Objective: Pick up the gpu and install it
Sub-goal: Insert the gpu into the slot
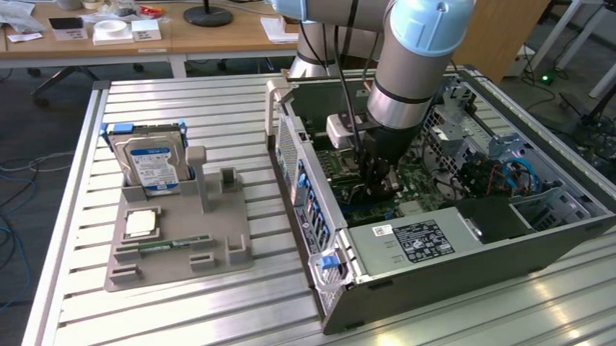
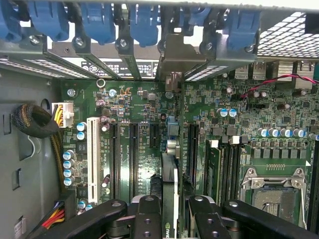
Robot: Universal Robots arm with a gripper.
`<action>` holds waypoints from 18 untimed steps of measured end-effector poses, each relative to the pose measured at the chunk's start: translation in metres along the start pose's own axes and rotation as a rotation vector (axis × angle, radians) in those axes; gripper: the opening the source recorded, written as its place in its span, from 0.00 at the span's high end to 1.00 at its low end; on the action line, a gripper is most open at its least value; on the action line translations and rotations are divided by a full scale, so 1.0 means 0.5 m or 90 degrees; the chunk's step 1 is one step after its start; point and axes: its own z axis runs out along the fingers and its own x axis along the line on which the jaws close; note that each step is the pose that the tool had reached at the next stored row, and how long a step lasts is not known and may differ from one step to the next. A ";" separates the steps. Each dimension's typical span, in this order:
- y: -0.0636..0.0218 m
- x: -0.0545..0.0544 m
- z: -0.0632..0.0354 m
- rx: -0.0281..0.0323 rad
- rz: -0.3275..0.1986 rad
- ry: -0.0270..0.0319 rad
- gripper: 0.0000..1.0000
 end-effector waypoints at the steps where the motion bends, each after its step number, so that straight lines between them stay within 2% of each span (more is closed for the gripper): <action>1: 0.000 0.000 0.000 0.0000 0.000 0.0000 0.74; 18: 0.000 0.000 0.001 0.0000 0.000 0.0000 0.74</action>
